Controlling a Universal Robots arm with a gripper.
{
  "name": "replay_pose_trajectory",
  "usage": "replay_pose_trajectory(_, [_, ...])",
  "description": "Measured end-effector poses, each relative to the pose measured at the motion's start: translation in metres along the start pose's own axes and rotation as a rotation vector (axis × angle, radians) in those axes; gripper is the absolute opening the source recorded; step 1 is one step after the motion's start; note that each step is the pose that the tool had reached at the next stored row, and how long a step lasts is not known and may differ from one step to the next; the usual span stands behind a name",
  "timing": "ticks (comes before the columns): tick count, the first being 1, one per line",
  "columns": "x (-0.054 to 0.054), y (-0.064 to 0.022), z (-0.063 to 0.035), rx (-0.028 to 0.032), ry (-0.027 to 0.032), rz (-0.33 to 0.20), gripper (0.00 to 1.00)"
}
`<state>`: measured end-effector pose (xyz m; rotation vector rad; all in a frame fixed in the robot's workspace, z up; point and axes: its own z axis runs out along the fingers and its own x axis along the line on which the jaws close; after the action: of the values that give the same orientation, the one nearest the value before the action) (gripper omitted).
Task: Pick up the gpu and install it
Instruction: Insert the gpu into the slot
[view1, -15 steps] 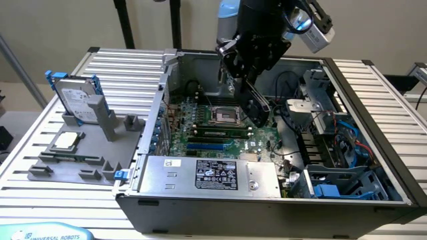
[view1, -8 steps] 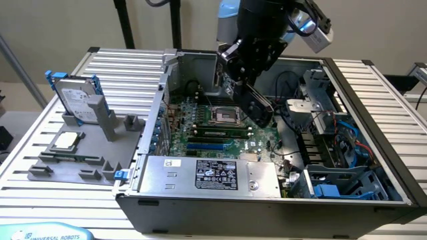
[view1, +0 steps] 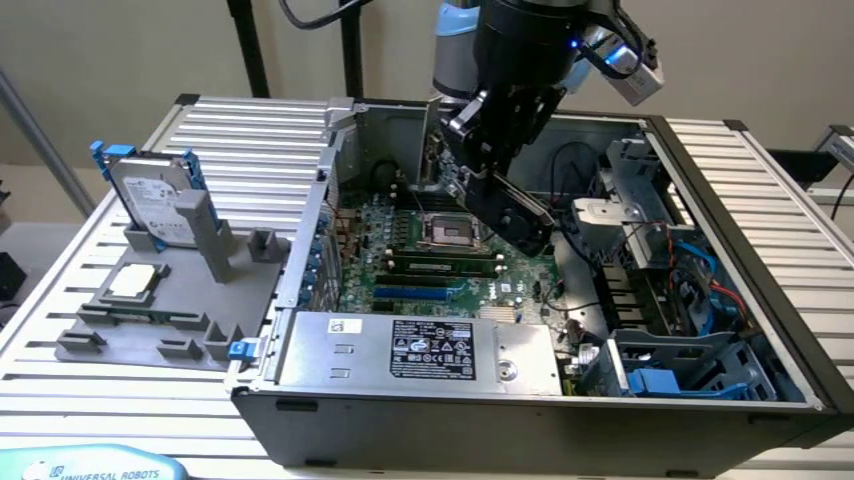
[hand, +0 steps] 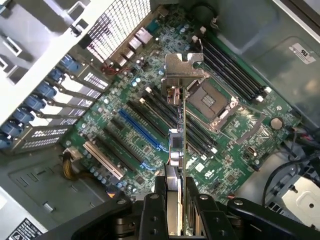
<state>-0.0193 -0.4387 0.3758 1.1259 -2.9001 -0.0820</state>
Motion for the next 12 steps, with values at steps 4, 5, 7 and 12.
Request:
replay_pose_trajectory(4, [0.0,-0.0002,0.0039,0.0039,0.0008,-0.073,0.27])
replay_pose_trajectory(5, [0.0,-0.0003,0.0048,0.0047,0.0009,-0.091,0.27])
replay_pose_trajectory(7, [0.0,-0.0004,0.0068,0.0066,0.0015,-0.128,0.27])
replay_pose_trajectory(12, [0.0,-0.0007,0.0114,0.0111,0.0028,-0.218,0.27])
